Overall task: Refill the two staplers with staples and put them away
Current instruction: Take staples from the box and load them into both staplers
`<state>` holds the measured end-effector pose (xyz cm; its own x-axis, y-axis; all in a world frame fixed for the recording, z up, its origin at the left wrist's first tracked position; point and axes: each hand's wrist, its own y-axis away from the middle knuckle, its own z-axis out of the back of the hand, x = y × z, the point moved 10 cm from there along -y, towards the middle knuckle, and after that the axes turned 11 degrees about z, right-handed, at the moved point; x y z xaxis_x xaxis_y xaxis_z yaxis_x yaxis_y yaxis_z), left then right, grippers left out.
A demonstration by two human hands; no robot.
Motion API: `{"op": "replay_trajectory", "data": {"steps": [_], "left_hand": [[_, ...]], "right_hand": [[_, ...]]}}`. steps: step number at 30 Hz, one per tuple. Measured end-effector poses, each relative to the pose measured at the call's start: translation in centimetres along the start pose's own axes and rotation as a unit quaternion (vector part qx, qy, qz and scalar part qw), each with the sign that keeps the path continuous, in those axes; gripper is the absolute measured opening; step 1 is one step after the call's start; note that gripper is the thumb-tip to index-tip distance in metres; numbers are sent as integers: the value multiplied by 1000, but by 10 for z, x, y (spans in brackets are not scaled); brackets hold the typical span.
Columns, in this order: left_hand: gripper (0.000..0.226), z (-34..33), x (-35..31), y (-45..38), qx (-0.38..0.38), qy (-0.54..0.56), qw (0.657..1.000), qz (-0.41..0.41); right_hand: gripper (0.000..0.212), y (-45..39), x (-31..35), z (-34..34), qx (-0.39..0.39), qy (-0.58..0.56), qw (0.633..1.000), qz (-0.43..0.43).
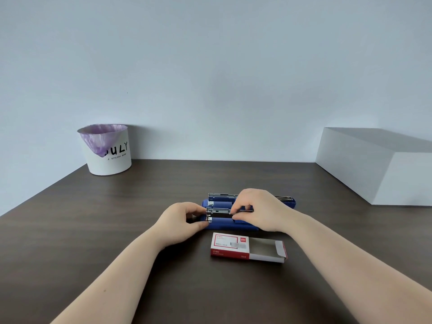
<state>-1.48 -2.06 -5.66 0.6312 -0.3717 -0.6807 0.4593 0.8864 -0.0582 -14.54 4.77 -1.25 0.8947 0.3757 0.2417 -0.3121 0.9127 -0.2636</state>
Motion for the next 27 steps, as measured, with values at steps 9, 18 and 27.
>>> {"op": "replay_trajectory", "data": {"steps": [9,18,27], "left_hand": [[29,-1,4,-3,-2,4,1000,2],[30,0,4,-2,-8,10,1000,5],[29,0,2,0,-7,11,1000,3]], "right_hand": [[22,14,-17,9,-23,37,997,-61],[25,2,-3,-5,20,61,997,-38],[27,-11,17,-14,36,31,999,1]]}}
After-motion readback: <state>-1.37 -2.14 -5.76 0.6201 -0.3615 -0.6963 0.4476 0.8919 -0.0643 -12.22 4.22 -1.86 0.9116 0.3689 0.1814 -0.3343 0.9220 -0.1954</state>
